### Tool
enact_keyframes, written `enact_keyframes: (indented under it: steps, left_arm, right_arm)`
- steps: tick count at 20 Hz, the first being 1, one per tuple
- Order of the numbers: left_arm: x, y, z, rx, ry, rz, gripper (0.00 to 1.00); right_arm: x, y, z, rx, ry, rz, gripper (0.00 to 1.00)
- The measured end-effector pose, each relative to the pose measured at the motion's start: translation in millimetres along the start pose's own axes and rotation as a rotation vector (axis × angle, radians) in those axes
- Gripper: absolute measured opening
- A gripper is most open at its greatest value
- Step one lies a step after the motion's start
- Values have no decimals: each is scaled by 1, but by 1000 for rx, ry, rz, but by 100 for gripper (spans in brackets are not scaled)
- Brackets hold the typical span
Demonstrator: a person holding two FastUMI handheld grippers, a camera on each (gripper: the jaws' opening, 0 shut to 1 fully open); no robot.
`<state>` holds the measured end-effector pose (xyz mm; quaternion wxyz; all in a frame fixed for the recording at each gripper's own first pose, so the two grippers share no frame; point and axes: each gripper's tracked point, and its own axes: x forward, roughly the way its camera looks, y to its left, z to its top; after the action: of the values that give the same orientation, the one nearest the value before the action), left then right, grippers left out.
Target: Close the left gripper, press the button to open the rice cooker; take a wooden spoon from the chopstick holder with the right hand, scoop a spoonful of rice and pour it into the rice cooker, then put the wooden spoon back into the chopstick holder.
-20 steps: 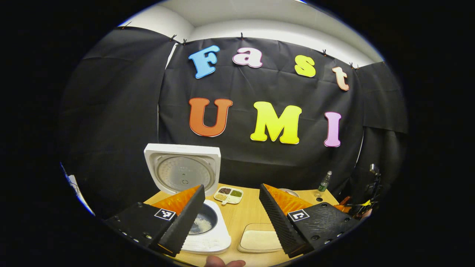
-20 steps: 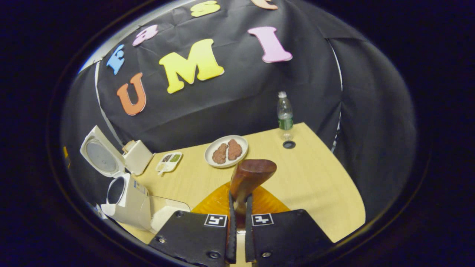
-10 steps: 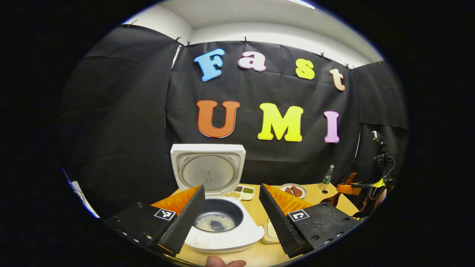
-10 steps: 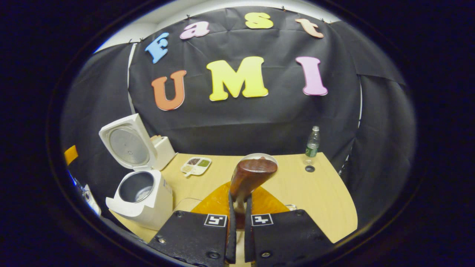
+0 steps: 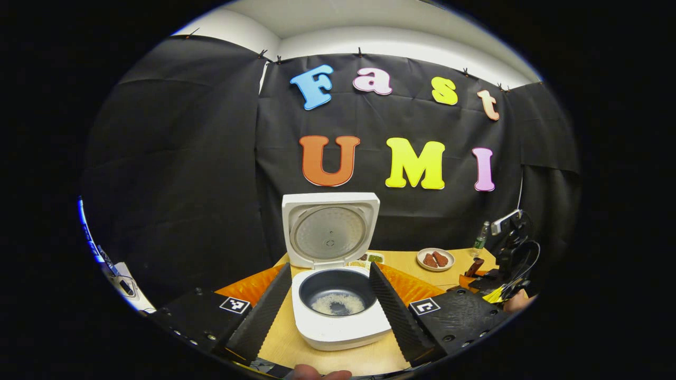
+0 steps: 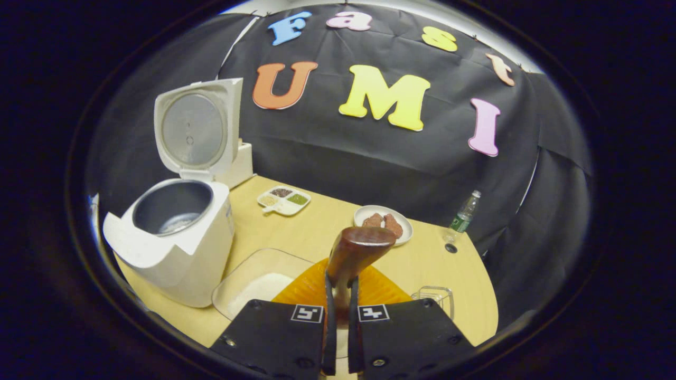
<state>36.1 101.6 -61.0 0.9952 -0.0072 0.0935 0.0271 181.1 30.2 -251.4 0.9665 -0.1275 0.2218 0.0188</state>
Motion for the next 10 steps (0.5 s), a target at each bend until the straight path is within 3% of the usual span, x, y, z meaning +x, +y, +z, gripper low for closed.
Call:
enact_keyframes:
  steps: [4, 10]
  left_arm:
    - [-3, 10, -7, -5, 23, 19, 94]
    - [-7, 21, -13, -12, 45, 42, 94]
  right_arm:
    - [24, 13, -16, 7, 10, -27, 11]
    - [26, 54, -11, 231, 67, 127, 11]
